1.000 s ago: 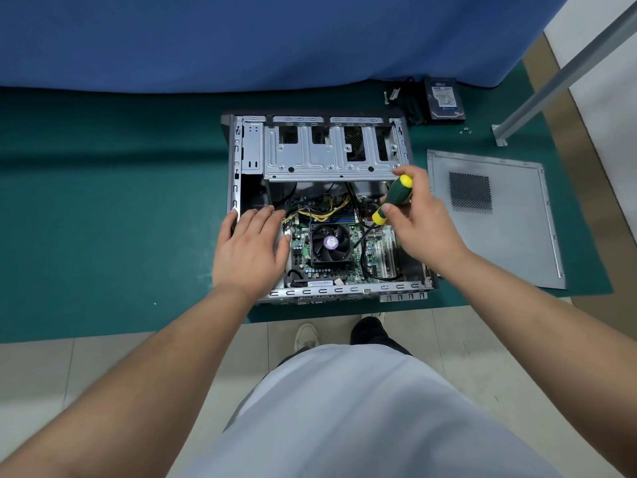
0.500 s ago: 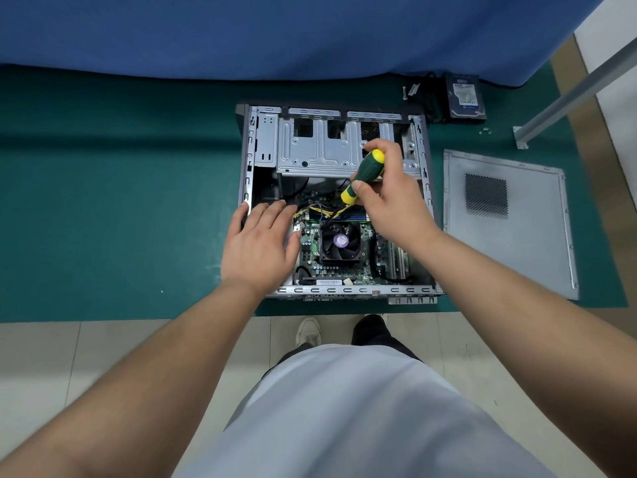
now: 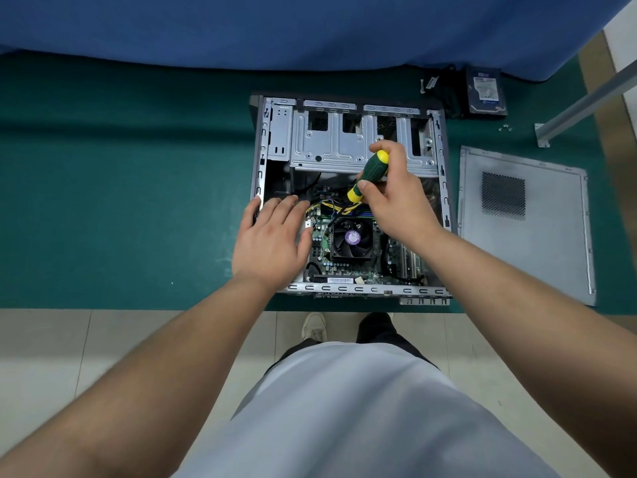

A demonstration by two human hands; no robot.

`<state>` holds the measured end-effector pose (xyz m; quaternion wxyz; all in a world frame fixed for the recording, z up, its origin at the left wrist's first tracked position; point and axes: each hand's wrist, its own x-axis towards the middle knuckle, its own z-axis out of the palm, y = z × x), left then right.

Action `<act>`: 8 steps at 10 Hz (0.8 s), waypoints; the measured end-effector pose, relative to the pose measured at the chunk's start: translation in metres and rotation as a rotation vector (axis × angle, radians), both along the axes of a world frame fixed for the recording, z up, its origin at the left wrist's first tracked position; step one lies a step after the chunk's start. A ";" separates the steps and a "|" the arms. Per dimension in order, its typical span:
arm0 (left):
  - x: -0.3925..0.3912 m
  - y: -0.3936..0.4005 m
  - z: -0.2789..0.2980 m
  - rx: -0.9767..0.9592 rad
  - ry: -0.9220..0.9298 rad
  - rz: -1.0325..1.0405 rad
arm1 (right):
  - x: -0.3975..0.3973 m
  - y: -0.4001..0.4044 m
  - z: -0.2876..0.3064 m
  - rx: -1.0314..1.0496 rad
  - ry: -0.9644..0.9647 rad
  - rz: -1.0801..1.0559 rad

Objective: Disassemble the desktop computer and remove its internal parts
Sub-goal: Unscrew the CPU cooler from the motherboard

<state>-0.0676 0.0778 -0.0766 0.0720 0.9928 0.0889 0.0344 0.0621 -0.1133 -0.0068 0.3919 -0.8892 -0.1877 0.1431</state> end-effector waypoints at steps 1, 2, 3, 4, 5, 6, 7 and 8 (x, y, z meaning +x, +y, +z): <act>0.000 0.000 0.000 0.001 0.008 -0.002 | -0.001 0.002 -0.003 0.001 0.001 0.002; 0.000 0.000 0.000 0.003 0.011 -0.003 | -0.002 0.002 -0.005 0.000 -0.002 0.002; 0.000 -0.001 0.000 0.004 0.010 -0.003 | -0.001 0.001 -0.007 0.001 -0.005 -0.008; 0.000 0.000 -0.001 0.000 0.004 -0.001 | 0.000 0.000 -0.008 0.000 -0.005 -0.015; 0.000 -0.001 -0.001 0.005 -0.003 -0.001 | 0.000 -0.002 -0.008 -0.011 -0.025 0.009; 0.000 -0.001 -0.001 0.006 -0.006 0.000 | 0.000 -0.003 -0.007 -0.032 -0.063 0.054; 0.000 -0.001 -0.002 0.005 -0.011 0.000 | 0.001 -0.001 -0.002 -0.085 -0.133 0.141; 0.000 -0.001 -0.002 0.006 -0.014 0.000 | 0.002 0.002 0.004 -0.141 -0.171 0.214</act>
